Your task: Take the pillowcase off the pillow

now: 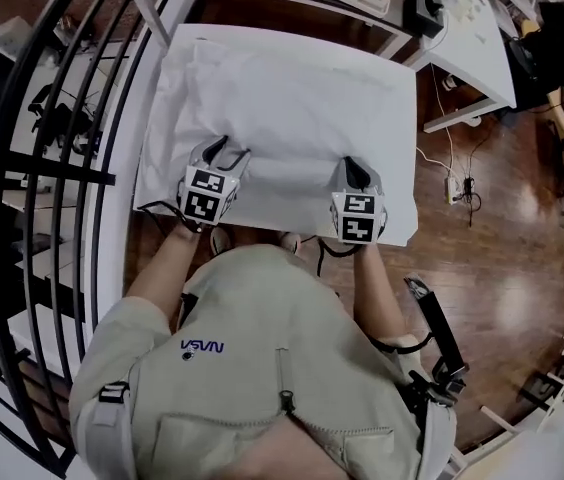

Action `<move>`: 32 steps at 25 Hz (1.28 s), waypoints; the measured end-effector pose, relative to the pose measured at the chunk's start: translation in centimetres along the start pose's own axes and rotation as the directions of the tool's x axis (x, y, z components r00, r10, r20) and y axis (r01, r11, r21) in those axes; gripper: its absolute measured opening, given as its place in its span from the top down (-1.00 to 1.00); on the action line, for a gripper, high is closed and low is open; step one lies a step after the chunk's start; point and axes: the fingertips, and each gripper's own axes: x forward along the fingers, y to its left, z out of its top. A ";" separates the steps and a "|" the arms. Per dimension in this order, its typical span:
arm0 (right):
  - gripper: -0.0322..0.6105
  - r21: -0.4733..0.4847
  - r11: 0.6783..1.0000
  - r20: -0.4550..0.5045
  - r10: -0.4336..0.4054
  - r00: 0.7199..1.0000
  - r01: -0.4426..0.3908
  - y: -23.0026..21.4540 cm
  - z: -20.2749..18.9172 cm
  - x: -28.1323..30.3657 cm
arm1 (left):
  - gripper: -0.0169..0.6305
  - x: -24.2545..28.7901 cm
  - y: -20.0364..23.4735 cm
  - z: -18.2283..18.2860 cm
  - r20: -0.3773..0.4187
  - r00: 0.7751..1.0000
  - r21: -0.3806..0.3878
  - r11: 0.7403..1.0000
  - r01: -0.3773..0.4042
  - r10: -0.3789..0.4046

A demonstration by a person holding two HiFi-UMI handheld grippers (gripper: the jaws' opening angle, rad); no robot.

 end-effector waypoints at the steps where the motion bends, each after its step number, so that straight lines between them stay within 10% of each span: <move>1: 0.89 -0.008 0.999 0.004 -0.033 0.999 0.033 -0.9 0.3 0.5 | 0.23 0.8 -0.2 0.5 0.006 1.000 0.009 1.000 0.003 -0.003; 13: 0.89 0.002 0.998 -0.010 -0.063 0.998 0.063 -2.6 -0.1 2.0 | 0.26 1.1 -1.0 1.7 0.070 0.997 -0.014 0.999 0.046 -0.045; 22: 0.89 0.027 0.994 0.108 -0.106 0.989 0.104 -1.4 4.1 -1.1 | 0.94 -7.3 3.2 1.4 0.201 0.969 -0.077 0.988 -0.130 0.143; 32: 0.89 -0.127 0.984 0.260 0.153 0.954 -0.123 13.7 12.8 -0.4 | 0.93 -11.6 10.4 -2.3 0.186 0.947 -0.153 0.960 -0.237 0.263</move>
